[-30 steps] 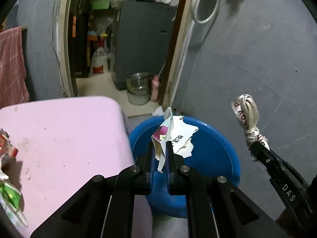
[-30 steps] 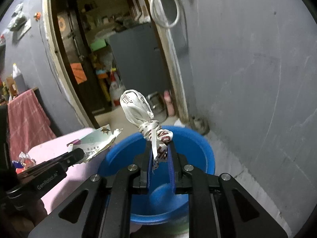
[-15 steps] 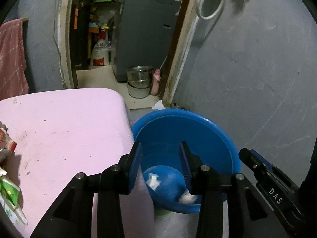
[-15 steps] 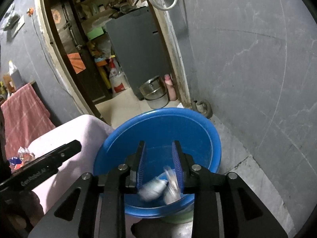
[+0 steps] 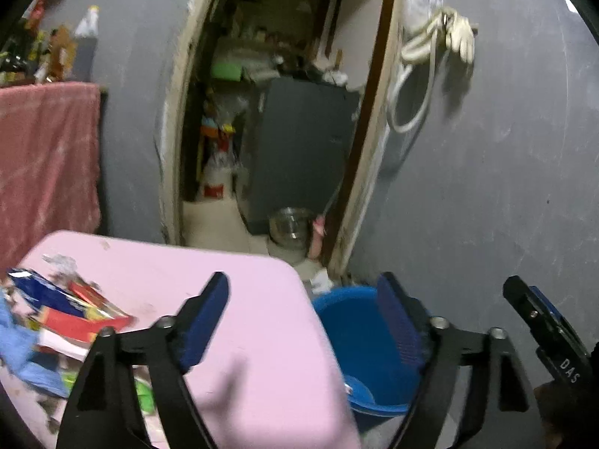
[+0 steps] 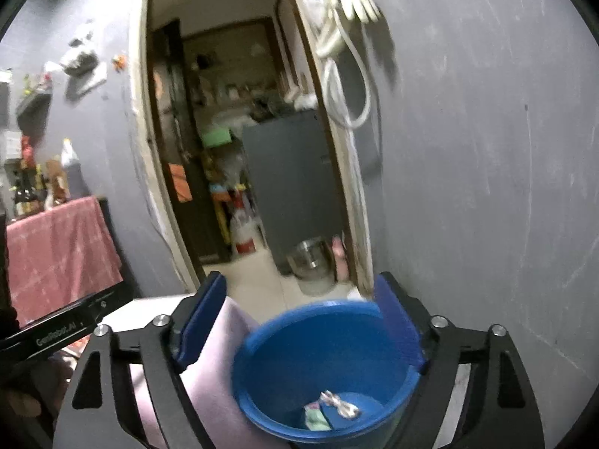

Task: Collect trash
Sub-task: 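Move both tools back over the table toward the blue towel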

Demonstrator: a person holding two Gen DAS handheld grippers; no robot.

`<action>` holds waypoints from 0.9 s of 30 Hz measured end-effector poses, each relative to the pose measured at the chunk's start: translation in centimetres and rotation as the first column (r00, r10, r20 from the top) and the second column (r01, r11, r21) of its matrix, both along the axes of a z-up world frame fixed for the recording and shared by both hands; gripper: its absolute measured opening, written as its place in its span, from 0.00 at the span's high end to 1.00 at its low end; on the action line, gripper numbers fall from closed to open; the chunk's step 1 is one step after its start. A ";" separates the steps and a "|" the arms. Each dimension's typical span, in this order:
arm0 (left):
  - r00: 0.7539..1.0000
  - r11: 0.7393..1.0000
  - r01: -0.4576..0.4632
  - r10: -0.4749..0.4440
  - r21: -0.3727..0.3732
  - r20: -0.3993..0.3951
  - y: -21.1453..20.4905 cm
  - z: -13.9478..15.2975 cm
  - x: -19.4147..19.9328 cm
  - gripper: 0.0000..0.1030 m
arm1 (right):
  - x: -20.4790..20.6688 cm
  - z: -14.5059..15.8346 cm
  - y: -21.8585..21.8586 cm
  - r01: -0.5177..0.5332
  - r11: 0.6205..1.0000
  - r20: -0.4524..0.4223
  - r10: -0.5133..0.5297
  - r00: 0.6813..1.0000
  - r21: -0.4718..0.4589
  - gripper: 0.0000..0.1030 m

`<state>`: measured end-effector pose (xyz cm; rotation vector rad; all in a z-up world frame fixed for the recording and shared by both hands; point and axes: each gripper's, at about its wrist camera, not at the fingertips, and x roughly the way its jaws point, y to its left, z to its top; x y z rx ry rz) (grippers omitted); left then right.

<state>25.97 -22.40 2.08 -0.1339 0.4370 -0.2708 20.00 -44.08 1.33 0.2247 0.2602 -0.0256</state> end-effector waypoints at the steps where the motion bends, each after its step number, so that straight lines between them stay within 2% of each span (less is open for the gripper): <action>1: 1.000 1.000 -0.010 0.010 -0.003 0.015 0.6 0.3 -0.4 0.15 | -0.4 0.4 0.5 -0.002 1.000 0.018 0.002 1.000 -0.004 0.16; 3: 0.998 0.999 -0.034 0.035 -0.002 0.043 2.1 1.1 -1.6 0.06 | -1.1 0.9 1.3 -0.012 1.000 0.048 0.012 0.999 -0.002 0.13; 6: 0.995 0.998 -0.067 0.066 0.005 0.073 4.2 1.8 -3.0 0.05 | -2.1 1.8 2.6 -0.035 0.999 0.097 0.035 0.995 0.005 0.00; 12: 0.983 0.991 -0.134 0.131 0.014 0.130 8.9 2.7 -6.6 0.02 | -3.6 3.1 5.9 -0.097 0.995 0.154 0.097 0.983 -0.006 0.00; 20: 0.951 0.968 -0.252 0.249 -0.004 0.183 15.4 3.1 -11.0 0.02 | -4.9 3.7 11.1 -0.178 0.984 0.194 0.180 0.965 -0.026 0.00; 27: 0.933 0.946 -0.324 0.316 0.025 0.172 19.8 2.2 -12.4 0.02 | -4.8 2.9 15.0 -0.244 0.968 0.185 0.249 0.951 -0.052 0.00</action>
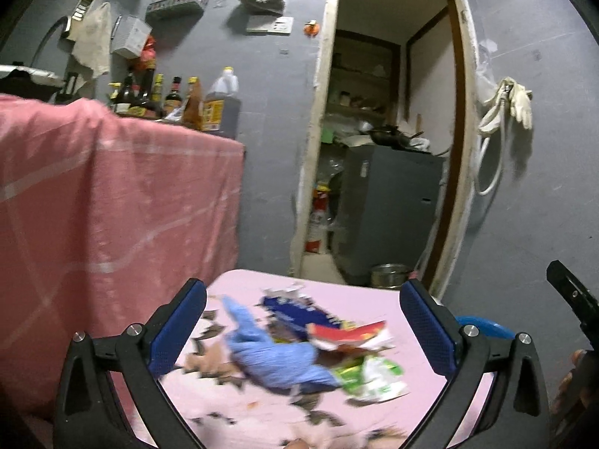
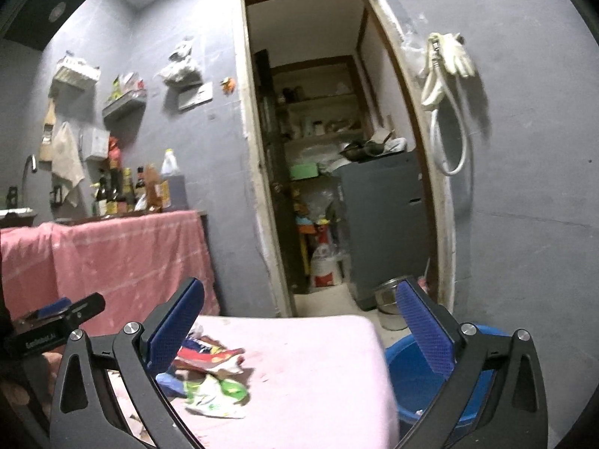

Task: Collect trash
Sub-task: 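Move both tools back over the table toward the blue towel, then grasp the blue towel with the left gripper while the right grasps the green-white bag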

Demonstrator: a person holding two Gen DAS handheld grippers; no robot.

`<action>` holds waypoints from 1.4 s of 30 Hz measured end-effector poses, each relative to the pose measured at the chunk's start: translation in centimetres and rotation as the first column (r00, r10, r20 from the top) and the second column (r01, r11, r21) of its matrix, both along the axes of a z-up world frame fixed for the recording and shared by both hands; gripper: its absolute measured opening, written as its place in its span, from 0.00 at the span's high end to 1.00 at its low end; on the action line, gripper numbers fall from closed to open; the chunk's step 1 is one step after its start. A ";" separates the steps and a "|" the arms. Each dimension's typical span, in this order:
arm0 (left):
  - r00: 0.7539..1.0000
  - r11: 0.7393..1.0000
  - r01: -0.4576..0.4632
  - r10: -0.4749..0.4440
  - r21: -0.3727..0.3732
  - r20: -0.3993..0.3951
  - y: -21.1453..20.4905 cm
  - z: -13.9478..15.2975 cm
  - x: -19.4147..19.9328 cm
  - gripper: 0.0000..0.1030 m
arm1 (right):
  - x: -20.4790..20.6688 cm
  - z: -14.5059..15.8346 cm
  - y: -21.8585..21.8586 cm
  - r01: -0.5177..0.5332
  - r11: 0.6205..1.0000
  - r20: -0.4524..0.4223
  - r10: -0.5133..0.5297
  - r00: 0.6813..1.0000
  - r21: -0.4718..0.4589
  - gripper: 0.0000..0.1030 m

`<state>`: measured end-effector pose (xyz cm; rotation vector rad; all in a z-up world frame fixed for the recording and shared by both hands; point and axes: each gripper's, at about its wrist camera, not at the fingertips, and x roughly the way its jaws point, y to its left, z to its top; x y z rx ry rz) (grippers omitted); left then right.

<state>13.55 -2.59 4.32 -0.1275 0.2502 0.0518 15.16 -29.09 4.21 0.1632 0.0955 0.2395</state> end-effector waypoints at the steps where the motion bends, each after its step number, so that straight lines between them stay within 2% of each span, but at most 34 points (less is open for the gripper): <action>1: 1.000 1.000 -0.009 0.009 0.000 -0.006 0.4 -0.2 -0.1 0.02 | 0.4 -0.2 0.6 -0.011 1.000 -0.011 0.011 1.000 -0.006 0.00; 6: 0.998 0.999 -0.043 0.042 -0.009 -0.054 2.6 -1.8 -0.1 0.02 | 1.5 -1.4 2.6 -0.052 0.998 -0.058 0.050 0.997 -0.036 0.00; 10: 0.994 0.999 -0.038 0.034 -0.036 -0.109 4.0 -3.2 0.4 0.02 | 2.9 -2.7 3.8 -0.090 0.995 -0.128 0.083 0.988 -0.050 0.00; 15: 0.985 0.998 -0.002 -0.009 -0.059 -0.173 4.7 -4.5 1.1 0.02 | 4.2 -4.2 4.9 -0.127 0.990 -0.217 0.110 0.970 -0.066 0.00; 23: 0.960 0.989 0.083 -0.112 -0.125 -0.255 4.5 -5.6 3.2 0.04 | 6.0 -6.8 6.5 -0.220 0.972 -0.352 0.176 0.919 -0.088 0.03; 29: 0.935 0.979 0.122 -0.169 -0.164 -0.312 4.2 -6.1 4.7 0.17 | 6.9 -8.1 7.1 -0.275 0.959 -0.430 0.220 0.876 -0.069 0.15; 34: 0.908 0.967 0.134 -0.207 -0.218 -0.363 4.3 -7.0 5.8 0.24 | 7.6 -9.2 8.2 -0.340 0.938 -0.497 0.267 0.826 -0.061 0.15; 38: 0.888 0.960 0.148 -0.235 -0.239 -0.394 4.3 -7.4 6.6 0.28 | 7.9 -9.7 8.8 -0.368 0.927 -0.527 0.277 0.803 -0.073 0.16; 42: 0.875 0.953 0.159 -0.257 -0.257 -0.410 4.4 -7.4 7.2 0.33 | 8.3 -10.3 9.2 -0.386 0.919 -0.557 0.283 0.781 -0.075 0.23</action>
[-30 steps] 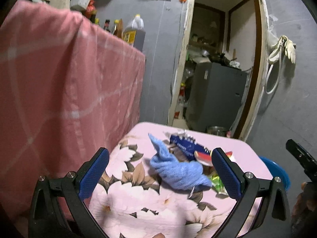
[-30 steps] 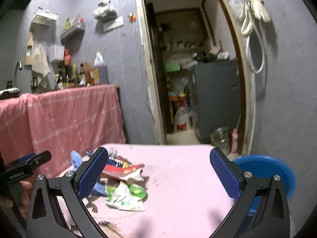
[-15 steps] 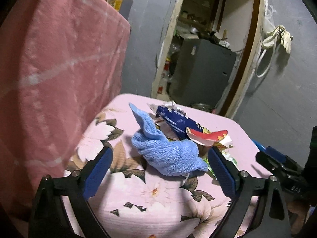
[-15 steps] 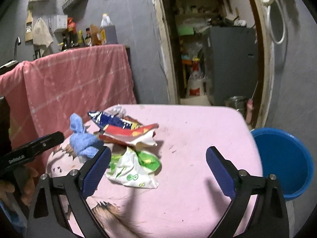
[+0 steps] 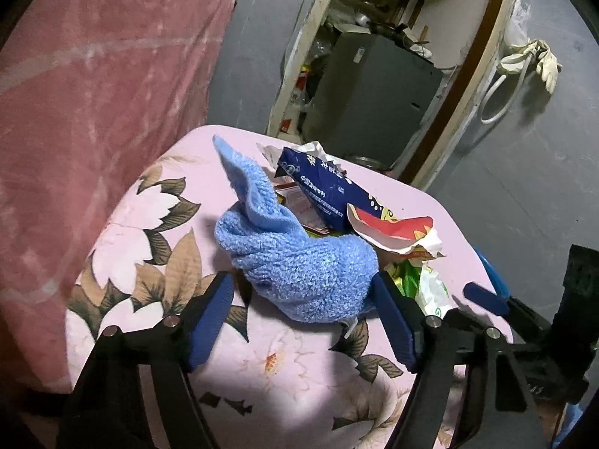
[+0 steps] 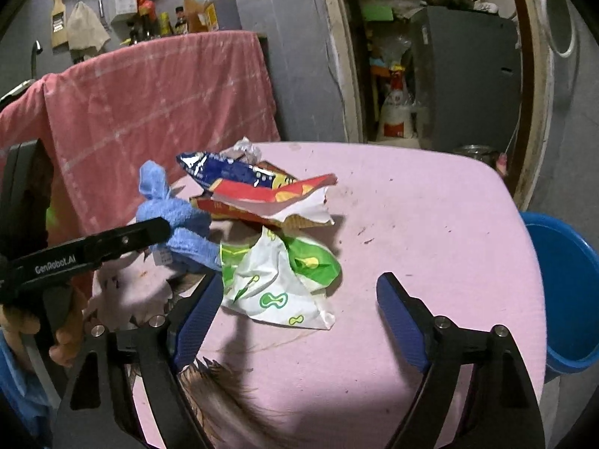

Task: Collect trash
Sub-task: 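Grasp the blue towel with the left gripper while the right grasps the green-white bag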

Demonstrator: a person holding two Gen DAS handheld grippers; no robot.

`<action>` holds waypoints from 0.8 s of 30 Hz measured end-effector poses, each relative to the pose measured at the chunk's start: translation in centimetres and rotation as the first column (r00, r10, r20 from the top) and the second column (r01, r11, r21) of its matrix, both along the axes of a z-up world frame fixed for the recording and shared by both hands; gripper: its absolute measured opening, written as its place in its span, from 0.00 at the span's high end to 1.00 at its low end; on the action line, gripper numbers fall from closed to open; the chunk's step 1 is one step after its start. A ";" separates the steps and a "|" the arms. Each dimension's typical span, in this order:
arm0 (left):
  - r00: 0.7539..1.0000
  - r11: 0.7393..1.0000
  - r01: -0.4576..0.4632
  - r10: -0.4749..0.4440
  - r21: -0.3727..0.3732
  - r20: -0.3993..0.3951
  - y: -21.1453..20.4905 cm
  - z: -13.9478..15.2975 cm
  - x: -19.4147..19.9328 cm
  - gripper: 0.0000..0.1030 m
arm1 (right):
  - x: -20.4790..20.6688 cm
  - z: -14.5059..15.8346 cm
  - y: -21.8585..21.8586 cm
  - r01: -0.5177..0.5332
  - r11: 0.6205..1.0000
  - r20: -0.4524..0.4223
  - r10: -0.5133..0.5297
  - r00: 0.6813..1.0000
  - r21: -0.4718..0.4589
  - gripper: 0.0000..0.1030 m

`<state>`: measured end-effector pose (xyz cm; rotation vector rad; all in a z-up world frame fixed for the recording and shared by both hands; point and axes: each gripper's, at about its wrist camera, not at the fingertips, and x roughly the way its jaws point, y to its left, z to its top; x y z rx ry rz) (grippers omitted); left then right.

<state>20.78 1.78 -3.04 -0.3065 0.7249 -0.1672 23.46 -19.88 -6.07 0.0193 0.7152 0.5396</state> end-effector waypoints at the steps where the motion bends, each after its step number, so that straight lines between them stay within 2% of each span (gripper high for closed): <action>1: 1.000 1.000 0.002 -0.002 -0.004 -0.001 0.0 0.0 0.1 0.36 | 0.1 -0.2 0.1 -0.004 1.000 -0.007 0.004 1.000 -0.004 0.24; 3: 1.000 1.000 0.012 -0.012 -0.008 -0.002 -0.1 0.1 0.1 0.43 | 0.4 -0.5 0.4 -0.012 1.000 -0.024 0.011 1.000 -0.015 0.31; 7: 1.000 1.000 0.021 -0.021 0.000 -0.003 -0.4 0.0 0.2 0.48 | 0.4 -1.0 0.6 -0.028 0.999 -0.036 0.027 0.999 -0.023 0.38; 9: 1.000 1.000 0.020 -0.020 -0.005 -0.002 -0.3 -0.1 0.1 0.51 | 0.4 -0.9 0.6 -0.033 0.999 -0.036 0.033 0.999 -0.020 0.47; 14: 1.000 1.000 0.024 -0.024 -0.010 -0.001 -0.6 -0.1 0.0 0.58 | 0.2 -1.0 0.7 -0.044 0.999 -0.031 0.043 0.999 -0.017 0.53; 15: 1.000 1.000 0.027 -0.027 -0.006 0.000 -0.7 -0.1 0.0 0.60 | 0.1 -1.0 0.7 -0.045 0.999 -0.031 0.044 0.999 -0.015 0.60; 19: 0.999 0.999 0.032 -0.032 0.008 0.004 -1.0 0.0 -0.3 0.65 | -0.1 -1.1 0.4 -0.051 0.999 -0.034 0.051 0.998 0.014 0.69; 20: 0.999 0.999 0.031 -0.031 0.008 0.006 -1.0 0.0 -0.4 0.66 | -0.1 -1.1 0.3 -0.046 0.999 -0.035 0.047 0.998 0.019 0.79; 24: 1.000 1.000 0.023 -0.023 0.008 0.011 -1.1 0.0 -0.9 0.69 | -0.3 -1.1 -0.1 -0.042 0.998 -0.042 0.044 0.998 0.050 0.90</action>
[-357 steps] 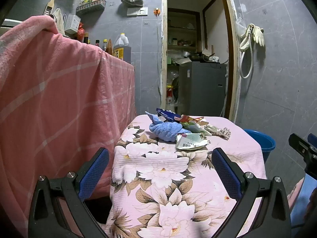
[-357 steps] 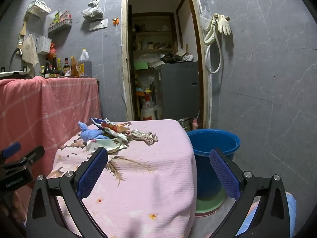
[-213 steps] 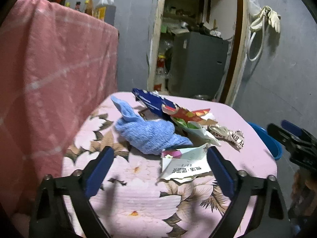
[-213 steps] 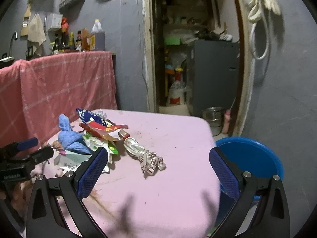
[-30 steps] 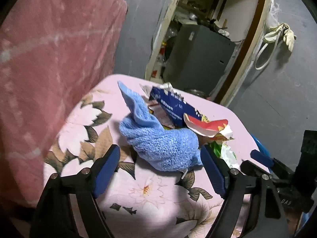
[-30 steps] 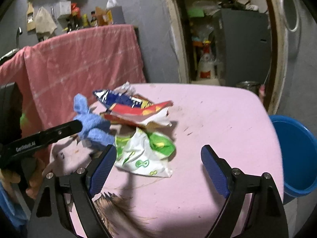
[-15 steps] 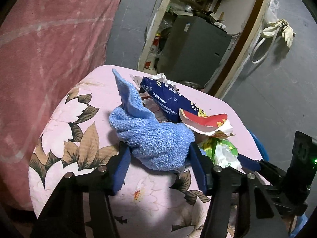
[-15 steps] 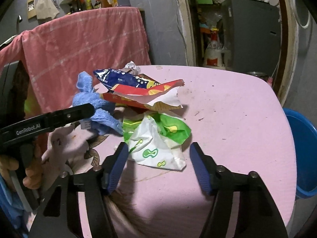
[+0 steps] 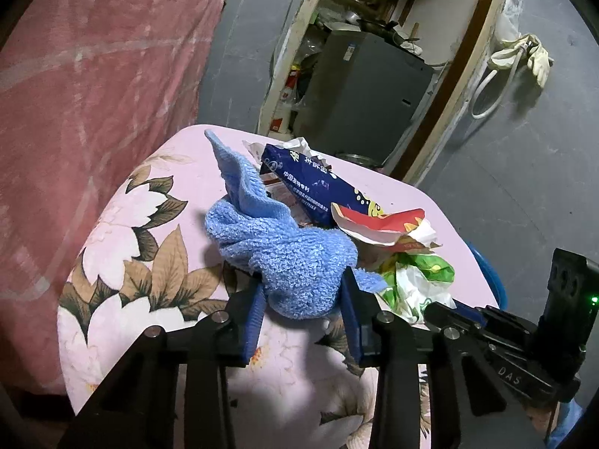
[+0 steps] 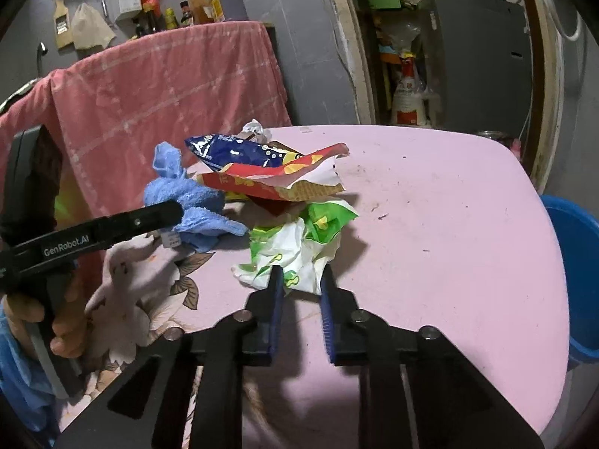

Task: Collect trash
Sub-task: 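Grasp the blue towel with the left gripper while the right grasps the green-white bag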

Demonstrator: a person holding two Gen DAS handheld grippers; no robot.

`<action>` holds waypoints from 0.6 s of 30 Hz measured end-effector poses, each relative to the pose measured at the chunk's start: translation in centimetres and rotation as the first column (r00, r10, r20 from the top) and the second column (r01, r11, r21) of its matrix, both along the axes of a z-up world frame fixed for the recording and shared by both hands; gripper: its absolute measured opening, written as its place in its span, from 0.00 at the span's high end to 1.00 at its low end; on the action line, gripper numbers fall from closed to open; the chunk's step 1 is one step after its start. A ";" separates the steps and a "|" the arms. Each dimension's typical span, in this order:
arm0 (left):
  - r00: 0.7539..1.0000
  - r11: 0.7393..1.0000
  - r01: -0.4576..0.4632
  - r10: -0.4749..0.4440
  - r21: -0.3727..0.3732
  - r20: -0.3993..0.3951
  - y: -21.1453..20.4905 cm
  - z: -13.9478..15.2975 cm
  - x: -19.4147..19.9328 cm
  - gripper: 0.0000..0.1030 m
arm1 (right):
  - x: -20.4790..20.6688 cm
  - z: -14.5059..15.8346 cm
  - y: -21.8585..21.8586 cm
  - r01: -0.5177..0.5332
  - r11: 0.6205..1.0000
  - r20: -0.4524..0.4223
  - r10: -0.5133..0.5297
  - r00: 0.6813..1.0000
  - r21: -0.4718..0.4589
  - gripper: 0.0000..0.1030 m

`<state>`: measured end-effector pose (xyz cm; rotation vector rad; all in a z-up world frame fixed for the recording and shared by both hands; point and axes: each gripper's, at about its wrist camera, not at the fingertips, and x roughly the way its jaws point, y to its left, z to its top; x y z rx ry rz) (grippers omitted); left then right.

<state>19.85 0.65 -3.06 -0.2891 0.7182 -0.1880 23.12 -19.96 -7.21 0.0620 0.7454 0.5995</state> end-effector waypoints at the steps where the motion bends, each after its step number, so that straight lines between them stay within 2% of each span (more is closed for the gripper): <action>1: 1.000 1.000 -0.003 0.003 0.000 0.004 0.0 0.0 -0.3 0.70 | -0.1 0.0 -0.1 -0.005 1.000 -0.002 0.005 1.000 0.006 0.94; 4: 1.000 1.000 -0.009 0.009 0.006 0.019 -0.2 0.3 -1.3 0.71 | -0.7 0.0 -0.3 -0.007 1.000 0.003 0.007 1.000 0.018 0.95; 18: 0.997 1.000 0.002 -0.004 0.029 0.081 -2.1 1.3 -6.2 0.71 | -6.0 1.9 -1.8 0.013 1.000 0.140 -0.012 0.990 -0.005 0.96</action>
